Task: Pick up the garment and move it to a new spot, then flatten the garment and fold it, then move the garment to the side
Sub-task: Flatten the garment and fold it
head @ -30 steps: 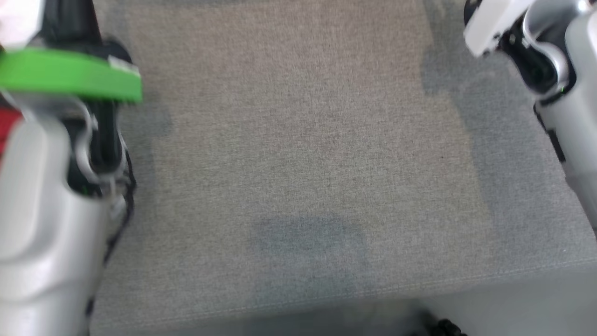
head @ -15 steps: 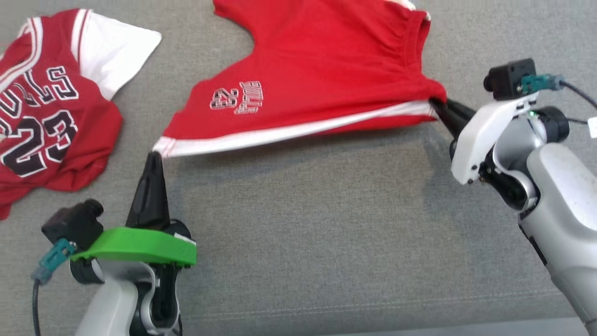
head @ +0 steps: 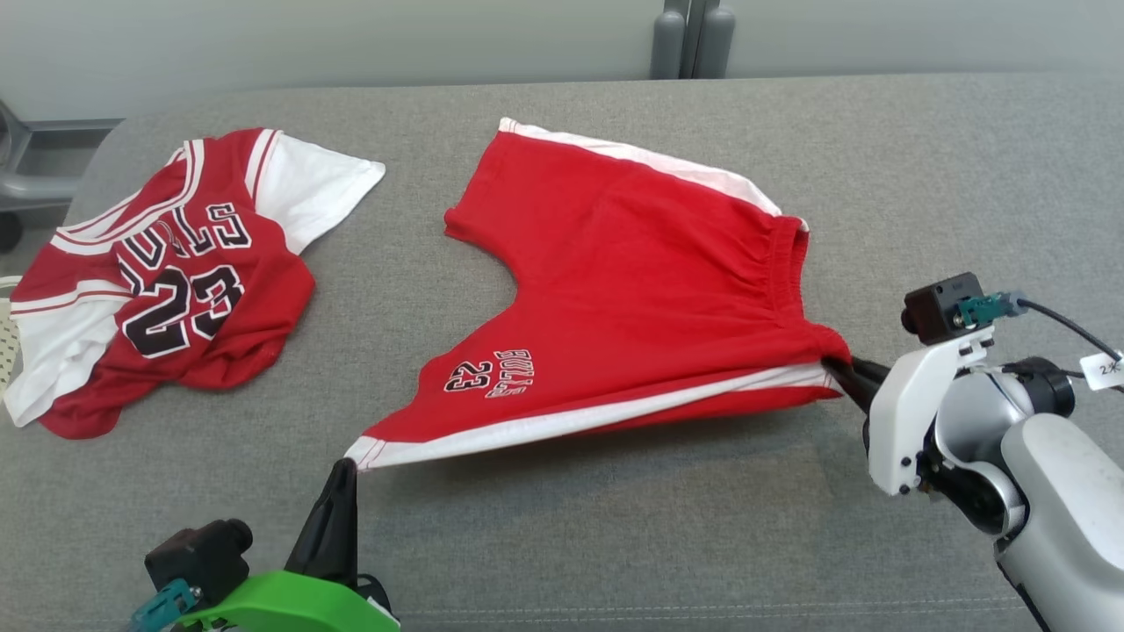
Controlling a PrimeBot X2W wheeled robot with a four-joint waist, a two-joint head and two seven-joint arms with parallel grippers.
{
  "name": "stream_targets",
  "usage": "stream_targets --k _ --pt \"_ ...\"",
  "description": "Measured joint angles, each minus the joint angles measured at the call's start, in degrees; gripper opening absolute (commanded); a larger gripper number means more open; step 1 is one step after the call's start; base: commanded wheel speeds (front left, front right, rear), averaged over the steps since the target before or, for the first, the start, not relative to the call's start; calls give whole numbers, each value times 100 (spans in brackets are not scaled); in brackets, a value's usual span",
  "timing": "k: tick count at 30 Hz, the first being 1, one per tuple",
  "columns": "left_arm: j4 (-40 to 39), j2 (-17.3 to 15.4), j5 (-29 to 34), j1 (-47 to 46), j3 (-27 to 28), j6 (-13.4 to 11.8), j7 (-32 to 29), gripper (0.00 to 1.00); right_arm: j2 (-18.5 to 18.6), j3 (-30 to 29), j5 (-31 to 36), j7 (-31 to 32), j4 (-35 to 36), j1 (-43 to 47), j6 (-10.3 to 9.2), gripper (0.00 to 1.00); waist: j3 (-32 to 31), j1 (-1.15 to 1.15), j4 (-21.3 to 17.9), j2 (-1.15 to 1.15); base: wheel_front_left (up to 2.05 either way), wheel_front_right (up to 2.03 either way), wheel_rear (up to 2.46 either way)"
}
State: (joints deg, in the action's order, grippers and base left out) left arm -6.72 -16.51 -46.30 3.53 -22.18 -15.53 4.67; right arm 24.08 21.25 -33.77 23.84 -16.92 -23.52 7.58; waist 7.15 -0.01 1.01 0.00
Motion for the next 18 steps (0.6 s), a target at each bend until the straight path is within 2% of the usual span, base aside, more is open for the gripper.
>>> stream_targets --k 6,9,13,18 --pt "-390 -204 13 321 -12 -187 -214 0 22 -191 -18 414 657 698 -1 0 -199 0 65 0 0 0 0" --pt "-456 -277 62 301 54 -213 -207 0 -80 -382 -49 481 1001 910 -1 0 -217 0 30 0 0 0 0" --pt "-281 -299 210 -211 40 -155 -205 0 -428 -698 -86 474 1213 985 -2 0 -165 0 -37 0 0 0 0" --pt "363 -180 464 -1307 -78 1 -199 0 -946 -1125 -29 354 1193 814 -4 0 -6 1 -109 0 0 0 0"
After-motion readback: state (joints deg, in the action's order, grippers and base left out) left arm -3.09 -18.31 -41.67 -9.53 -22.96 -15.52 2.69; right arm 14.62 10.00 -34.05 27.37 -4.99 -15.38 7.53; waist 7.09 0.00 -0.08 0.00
